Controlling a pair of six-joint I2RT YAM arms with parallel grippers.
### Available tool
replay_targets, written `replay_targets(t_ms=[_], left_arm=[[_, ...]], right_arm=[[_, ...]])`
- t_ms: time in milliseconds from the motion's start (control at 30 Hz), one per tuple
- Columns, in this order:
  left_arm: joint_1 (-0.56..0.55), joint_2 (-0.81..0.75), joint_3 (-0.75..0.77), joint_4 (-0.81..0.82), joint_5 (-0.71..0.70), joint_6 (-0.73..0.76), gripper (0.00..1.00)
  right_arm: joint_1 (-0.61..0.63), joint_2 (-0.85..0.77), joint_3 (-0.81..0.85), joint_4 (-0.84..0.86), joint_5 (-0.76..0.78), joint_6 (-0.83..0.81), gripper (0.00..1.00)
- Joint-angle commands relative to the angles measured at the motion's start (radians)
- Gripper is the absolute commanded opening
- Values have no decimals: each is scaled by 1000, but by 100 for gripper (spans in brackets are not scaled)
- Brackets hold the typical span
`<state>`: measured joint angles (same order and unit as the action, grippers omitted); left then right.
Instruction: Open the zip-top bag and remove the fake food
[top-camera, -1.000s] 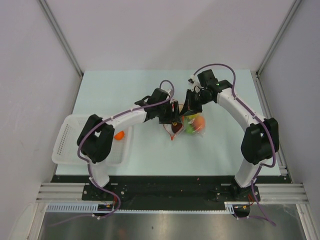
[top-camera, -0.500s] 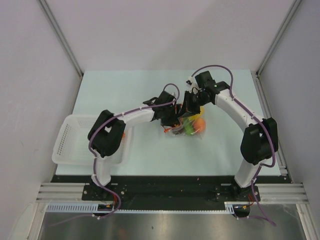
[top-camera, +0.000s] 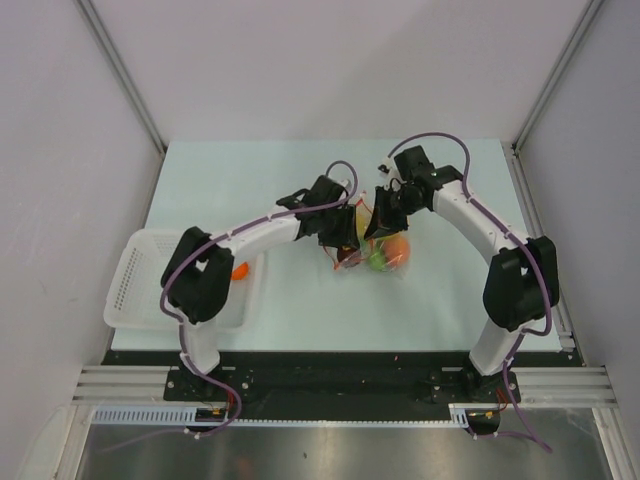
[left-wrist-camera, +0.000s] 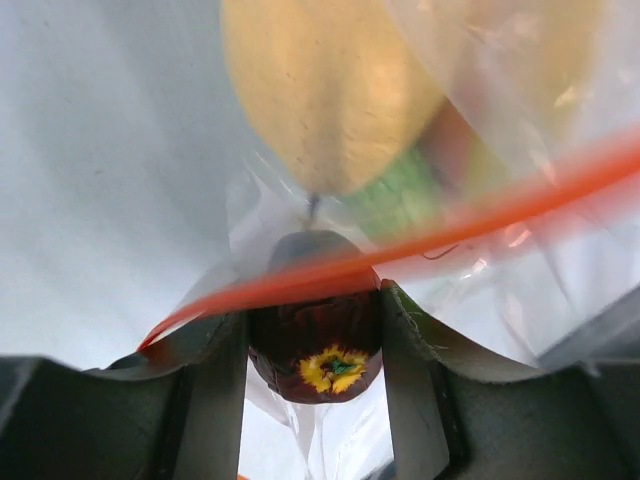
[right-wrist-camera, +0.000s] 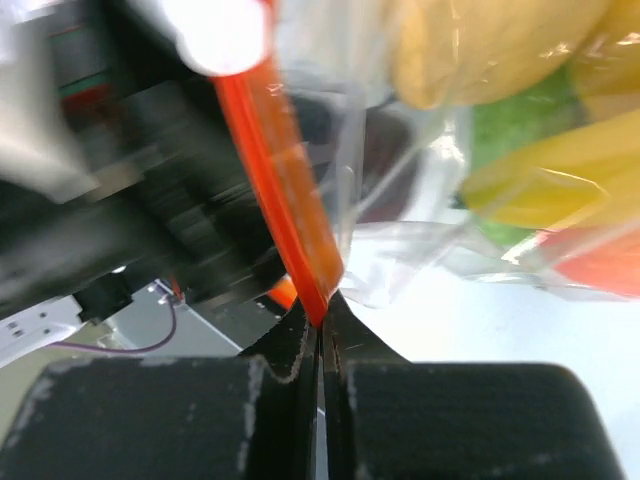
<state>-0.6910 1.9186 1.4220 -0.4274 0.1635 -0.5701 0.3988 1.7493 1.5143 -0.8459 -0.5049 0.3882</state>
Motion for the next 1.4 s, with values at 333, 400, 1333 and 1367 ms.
replay_targets(t_ms=[333,400,1333,1367], left_arm=[[27,-371,8,-34,55,165,0],[48,-427,-6,-69,-5,156,0],[769,-515,-466,-246,-246,84,32],[769,-515,-469,-243,-240,84,38]], right_arm=[[-78,-79,-31,-33,68,-111,0],[-81,-83,-31,-32,51,-107,0],[-92,-108,27,-30,-41,-92,0],[-92,-106,27,-31,-41,-92,0]])
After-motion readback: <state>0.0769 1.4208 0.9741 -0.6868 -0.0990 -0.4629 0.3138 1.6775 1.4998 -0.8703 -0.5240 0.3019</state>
